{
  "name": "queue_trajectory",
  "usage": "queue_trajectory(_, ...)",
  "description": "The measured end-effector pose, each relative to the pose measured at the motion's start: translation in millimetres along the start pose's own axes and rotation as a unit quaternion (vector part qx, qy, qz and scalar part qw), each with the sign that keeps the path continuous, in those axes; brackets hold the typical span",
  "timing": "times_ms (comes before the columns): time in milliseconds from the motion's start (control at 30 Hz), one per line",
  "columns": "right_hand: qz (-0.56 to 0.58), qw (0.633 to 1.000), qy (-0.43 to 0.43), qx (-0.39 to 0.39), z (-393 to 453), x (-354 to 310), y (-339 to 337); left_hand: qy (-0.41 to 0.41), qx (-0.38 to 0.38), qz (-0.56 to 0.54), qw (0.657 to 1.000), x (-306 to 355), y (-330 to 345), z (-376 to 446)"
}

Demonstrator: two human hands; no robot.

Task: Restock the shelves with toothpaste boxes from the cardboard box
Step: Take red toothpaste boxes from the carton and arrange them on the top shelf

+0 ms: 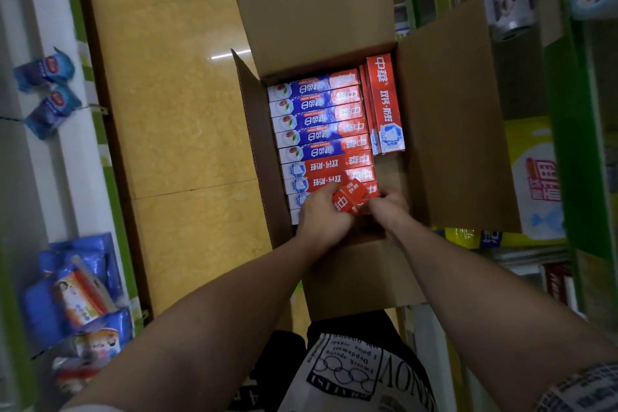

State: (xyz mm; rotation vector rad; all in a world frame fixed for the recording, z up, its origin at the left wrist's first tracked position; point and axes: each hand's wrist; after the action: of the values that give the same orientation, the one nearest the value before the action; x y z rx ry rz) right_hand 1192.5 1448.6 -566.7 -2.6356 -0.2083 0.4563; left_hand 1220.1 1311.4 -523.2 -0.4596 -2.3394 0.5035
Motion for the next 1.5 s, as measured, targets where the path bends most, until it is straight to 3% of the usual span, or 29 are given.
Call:
queue_trajectory(233,0.032,0.999,-0.02,0.021,-5,-4,-9,0.003,0.036,-0.004,0.999,14,-10,11)
queue_trajectory(367,-0.087,0.985,-0.128,0.074,-12,-5,-11,-0.009,0.029,0.035,0.999,19,-16,14)
queue_trajectory(467,-0.176,0.961,-0.21,0.039,-19,-2,-12,-0.027,0.018,0.042,0.999,17,-18,13)
queue_trajectory(600,-0.275,0.935,-0.224,-0.011,-29,-8,-18,-0.041,0.007,0.014,0.999,19,-20,10)
queue_trajectory(667,-0.341,0.903,-0.257,-0.046,-32,-11,-19,-0.041,0.013,-0.01,0.999,23,-24,8)
queue_trajectory(767,-0.519,0.785,-0.335,-0.048,-40,-12,-17,-0.044,0.001,-0.019,0.999,30,-30,9)
queue_trajectory(833,-0.552,0.752,-0.357,-0.042,-45,-10,-11,-0.048,-0.014,-0.018,0.999,34,-35,9)
queue_trajectory(1133,-0.483,0.8,-0.354,-0.042,-92,-10,-3,-0.018,-0.046,0.01,0.999,49,-64,-1)
queue_trajectory(1333,-0.386,0.866,-0.317,0.03,-149,-24,-32,0.029,-0.035,0.0,0.999,71,-99,-25)
queue_trajectory(1500,-0.268,0.906,-0.292,0.152,-206,-44,-64,0.106,-0.005,0.015,0.994,107,-124,-59)
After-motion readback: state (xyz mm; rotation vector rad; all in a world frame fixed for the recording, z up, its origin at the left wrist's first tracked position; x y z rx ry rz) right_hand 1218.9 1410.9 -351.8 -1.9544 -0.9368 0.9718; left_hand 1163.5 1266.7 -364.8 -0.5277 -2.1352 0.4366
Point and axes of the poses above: each hand's wrist, its own z-axis towards the middle knuckle, its own y-axis out of the palm, x = y × z, and after that the axes turned 10 degrees about x, right-handed
